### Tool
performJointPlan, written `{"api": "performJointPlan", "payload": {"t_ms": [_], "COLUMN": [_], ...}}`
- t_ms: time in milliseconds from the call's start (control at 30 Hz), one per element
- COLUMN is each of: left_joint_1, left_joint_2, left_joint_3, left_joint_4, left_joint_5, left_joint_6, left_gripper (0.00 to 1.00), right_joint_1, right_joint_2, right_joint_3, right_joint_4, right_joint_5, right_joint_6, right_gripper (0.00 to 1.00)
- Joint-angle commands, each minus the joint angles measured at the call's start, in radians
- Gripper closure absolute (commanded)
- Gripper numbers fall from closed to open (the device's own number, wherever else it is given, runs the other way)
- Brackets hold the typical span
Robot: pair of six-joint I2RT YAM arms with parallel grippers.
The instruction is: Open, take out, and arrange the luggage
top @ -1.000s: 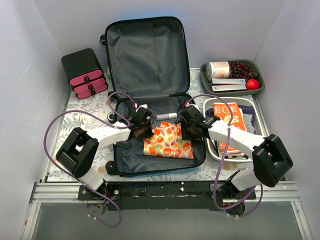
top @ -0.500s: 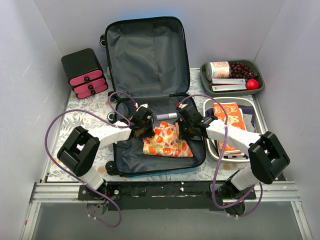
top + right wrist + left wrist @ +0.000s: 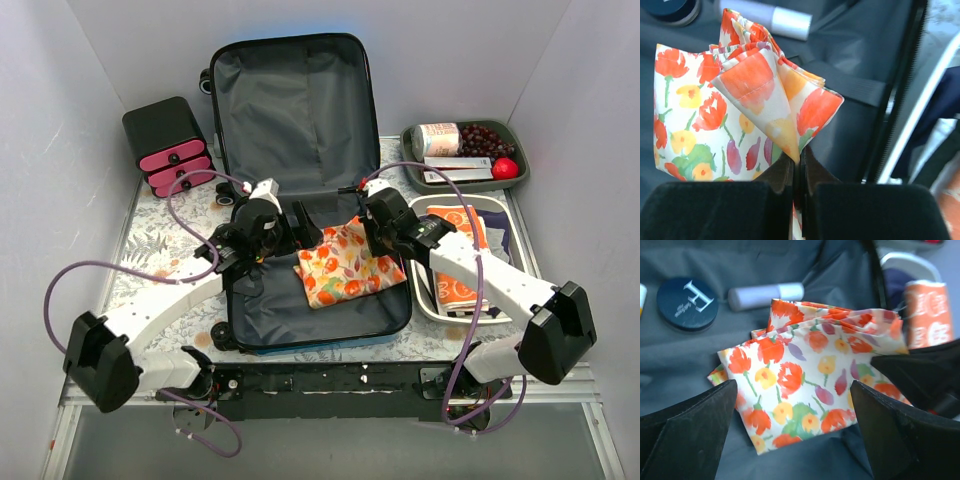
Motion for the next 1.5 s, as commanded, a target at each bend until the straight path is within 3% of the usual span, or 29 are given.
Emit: {"api": "performJointPlan", "payload": {"t_ms": [0, 300, 500, 733, 1000, 1133, 1467], "left_joint_1": [0.001, 0.001, 0.001, 0.001, 0.001, 0.003, 0.001], "left_joint_2": [-0.098, -0.149, -0.152, -0.158, -0.175, -0.172, -0.187], "left_joint_3": [0.053, 0.046, 0.046, 0.048, 0.03, 0.033, 0.034], "left_joint_4": [-0.077, -0.144, -0.131, -0.129, -0.131, -0.129, -0.172], "left_joint_5": [-0.056, -0.122, -0.108, -0.096, -0.086, -0.08, -0.09], "left_joint_6": [0.007, -0.011, -0.011, -0.01, -0.027, -0.031, -0.047], "left_gripper": [0.02, 0.02, 0.02, 0.02, 0.02, 0.02, 0.02], "right_joint_1": [-0.051, -0.313, -0.537, -0.757, -0.809, -0.809, -0.809], "right_joint_2": [-0.043, -0.138, -0.241, -0.29, -0.422, -0.492, -0.741], "right_joint_3": [0.086, 0.171, 0.097, -0.017, -0.058, -0.076, -0.328], "right_joint_4": [-0.079, -0.13, -0.098, -0.057, -0.055, -0.109, -0.116], "right_joint_5": [0.163, 0.226, 0.212, 0.069, 0.149, 0.146, 0.174], "right_joint_6": [-0.022, -0.051, -0.028, 0.075, 0.205, 0.367, 0.639], "right_gripper": [0.99, 0.99, 0.99, 0.99, 0.99, 0.99, 0.99]}}
